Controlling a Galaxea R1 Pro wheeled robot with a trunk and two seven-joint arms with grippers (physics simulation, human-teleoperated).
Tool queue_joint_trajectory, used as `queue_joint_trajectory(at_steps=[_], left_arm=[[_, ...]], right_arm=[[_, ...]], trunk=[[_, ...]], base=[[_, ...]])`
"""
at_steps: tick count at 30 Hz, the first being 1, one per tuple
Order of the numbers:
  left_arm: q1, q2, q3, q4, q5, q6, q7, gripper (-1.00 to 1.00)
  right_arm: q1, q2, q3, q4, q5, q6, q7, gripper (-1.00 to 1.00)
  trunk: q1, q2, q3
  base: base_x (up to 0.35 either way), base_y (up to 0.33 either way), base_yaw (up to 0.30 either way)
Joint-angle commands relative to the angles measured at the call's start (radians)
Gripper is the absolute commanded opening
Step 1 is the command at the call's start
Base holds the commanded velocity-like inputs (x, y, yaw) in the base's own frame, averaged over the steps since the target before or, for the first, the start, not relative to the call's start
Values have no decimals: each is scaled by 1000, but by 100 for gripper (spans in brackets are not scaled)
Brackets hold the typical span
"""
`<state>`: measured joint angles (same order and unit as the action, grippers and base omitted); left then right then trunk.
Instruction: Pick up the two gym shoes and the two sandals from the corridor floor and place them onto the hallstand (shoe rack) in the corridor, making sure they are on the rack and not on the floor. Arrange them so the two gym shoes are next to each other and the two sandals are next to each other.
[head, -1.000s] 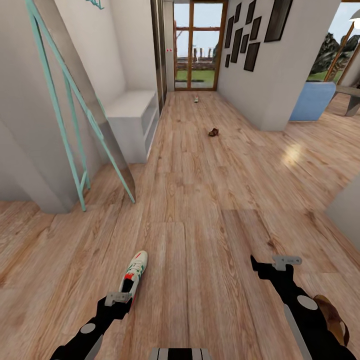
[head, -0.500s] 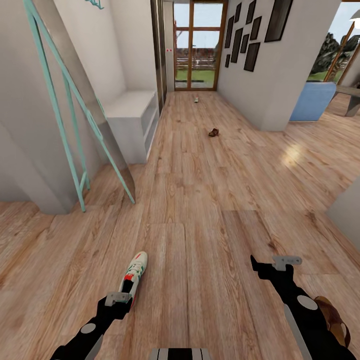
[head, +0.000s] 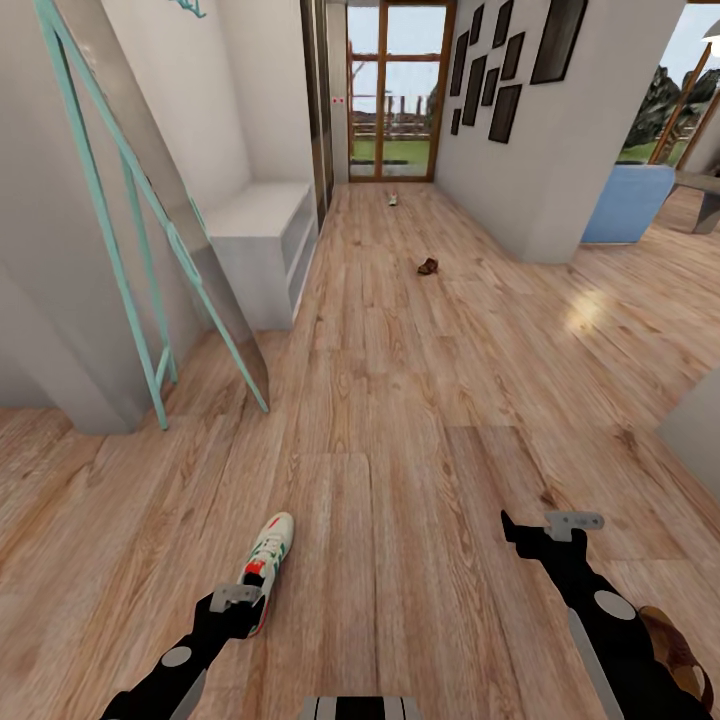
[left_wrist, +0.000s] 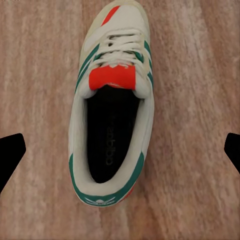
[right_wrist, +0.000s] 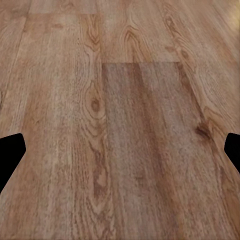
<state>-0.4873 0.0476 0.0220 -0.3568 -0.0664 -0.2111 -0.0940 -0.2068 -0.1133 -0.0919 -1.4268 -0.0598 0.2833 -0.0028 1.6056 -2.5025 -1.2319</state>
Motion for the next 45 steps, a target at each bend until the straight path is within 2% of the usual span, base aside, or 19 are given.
queue_joint_trajectory(at_steps=[1,45], left_arm=[[0,0,3,1,-7,-4,-3,100],[0,-1,3,-1,-7,-4,-3,100]], right_arm=[[0,0,0,-1,-6,5,0,100],[0,0,0,-1,-6,5,-1,100]], trunk=[[0,0,-1],[0,0,-1]], base=[[14,0,0],[80,0,0]])
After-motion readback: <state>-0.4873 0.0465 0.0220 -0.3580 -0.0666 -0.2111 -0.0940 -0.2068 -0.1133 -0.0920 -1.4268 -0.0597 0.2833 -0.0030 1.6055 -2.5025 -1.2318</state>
